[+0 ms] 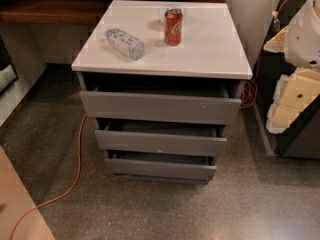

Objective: Place coke can into top drawer

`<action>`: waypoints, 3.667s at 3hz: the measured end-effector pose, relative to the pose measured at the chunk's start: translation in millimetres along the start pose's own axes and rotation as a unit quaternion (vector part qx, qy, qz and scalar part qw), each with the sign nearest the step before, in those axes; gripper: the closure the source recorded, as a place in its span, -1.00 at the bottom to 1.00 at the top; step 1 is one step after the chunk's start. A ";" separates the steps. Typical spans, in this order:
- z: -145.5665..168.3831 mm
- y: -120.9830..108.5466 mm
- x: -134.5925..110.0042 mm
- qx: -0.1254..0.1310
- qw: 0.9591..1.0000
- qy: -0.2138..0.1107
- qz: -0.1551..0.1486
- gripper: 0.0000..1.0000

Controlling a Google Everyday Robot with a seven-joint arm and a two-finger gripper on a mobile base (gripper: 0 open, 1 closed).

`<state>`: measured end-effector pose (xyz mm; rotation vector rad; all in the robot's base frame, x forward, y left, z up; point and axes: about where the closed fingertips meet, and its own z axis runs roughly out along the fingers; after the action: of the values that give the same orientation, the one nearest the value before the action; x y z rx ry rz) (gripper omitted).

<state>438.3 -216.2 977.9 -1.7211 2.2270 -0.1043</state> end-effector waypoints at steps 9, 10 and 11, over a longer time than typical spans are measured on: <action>167.3 -33.4 -58.0 -0.015 0.982 -0.168 -0.083 -1.00; 195.1 -42.2 -73.5 -0.038 0.975 -0.185 -0.118 -1.00; 217.3 -47.4 -80.8 -0.052 0.970 -0.189 -0.140 -1.00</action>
Offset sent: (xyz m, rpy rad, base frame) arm 0.0081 0.0035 -0.0104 0.0338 0.0116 0.0318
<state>564.6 -122.0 801.4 -1.9150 1.7373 0.2610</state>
